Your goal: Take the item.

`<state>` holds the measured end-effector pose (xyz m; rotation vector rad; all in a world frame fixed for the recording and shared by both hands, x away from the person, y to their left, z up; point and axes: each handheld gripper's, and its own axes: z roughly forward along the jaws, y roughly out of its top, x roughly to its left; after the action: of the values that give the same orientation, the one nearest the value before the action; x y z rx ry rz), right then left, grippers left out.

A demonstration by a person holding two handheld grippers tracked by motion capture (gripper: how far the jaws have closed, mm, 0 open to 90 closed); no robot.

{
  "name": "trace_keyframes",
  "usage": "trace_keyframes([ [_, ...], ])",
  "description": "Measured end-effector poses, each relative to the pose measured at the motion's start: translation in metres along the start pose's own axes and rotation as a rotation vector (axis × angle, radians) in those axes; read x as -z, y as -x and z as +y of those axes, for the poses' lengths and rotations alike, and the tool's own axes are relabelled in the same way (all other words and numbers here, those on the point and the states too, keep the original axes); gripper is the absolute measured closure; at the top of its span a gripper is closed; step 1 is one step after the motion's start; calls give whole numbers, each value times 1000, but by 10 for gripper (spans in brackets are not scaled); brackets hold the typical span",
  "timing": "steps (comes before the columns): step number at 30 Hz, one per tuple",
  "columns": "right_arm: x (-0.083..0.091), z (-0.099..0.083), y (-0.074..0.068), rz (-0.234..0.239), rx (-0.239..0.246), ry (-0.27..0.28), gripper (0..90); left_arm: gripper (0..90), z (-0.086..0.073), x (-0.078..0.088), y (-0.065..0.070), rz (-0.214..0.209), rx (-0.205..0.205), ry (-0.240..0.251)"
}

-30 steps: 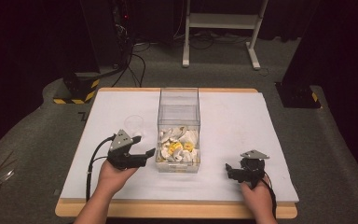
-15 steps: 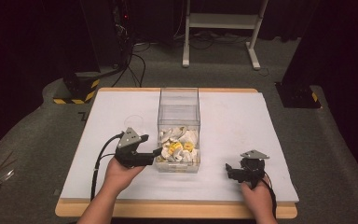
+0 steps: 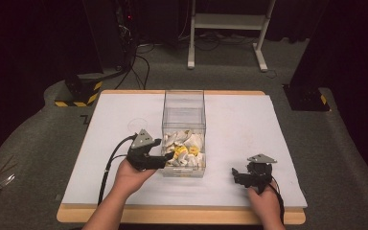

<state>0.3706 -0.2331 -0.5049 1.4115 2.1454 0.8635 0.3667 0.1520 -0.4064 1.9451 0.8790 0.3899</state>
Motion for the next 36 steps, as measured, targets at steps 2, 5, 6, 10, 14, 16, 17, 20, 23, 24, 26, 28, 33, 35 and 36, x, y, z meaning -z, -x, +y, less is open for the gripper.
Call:
trace_keyframes([
  [2, 0, 0, 0, 0, 0, 0, 82, 327, 1, -4, 1, -8, 5, -13],
  [5, 0, 0, 0, 0, 0, 0, 82, 331, 4, -11, 3, -8, -6, -48],
  [6, 0, 0, 0, 0, 0, 0, 82, 333, 5, -13, 4, -8, -9, -56],
  [10, 0, 0, 0, 0, 0, 0, 82, 334, 9, -22, 8, -6, -19, -105],
  [14, 0, 0, 0, 0, 1, 0, 83, 368, 14, -31, 11, -17, -25, -155],
  [16, 0, 0, 0, -1, 1, 0, 82, 385, 16, -35, 12, -31, -28, -183],
  [17, 0, 0, 0, 0, 1, 0, 83, 389, 17, -38, 14, -31, -39, -201],
  [20, 0, 0, 0, -1, 1, 0, 82, 400, 20, -44, 16, -31, -47, -254],
  [23, 0, 0, 0, 0, 1, 0, 83, 421, 23, -48, 17, -31, -52, -278],
  [24, 0, 0, 0, 1, 0, 0, 82, 427, 24, -50, 17, -33, -61, -299],
  [26, 0, 0, 0, 1, 0, 0, 83, 428, 24, -52, 17, -28, -68, -309],
  [28, 0, 0, 0, 1, 0, 1, 83, 428, 25, -56, 18, -31, -73, -329],
  [33, 0, 0, 0, 0, 1, 0, 83, 448, 27, -59, 19, -20, -97, -359],
  [35, 0, 0, 0, 0, 1, 1, 83, 454, 27, -59, 19, -21, -100, -362],
  [36, 0, 0, 0, 0, 1, 1, 83, 469, 27, -59, 18, -23, -103, -371],
])
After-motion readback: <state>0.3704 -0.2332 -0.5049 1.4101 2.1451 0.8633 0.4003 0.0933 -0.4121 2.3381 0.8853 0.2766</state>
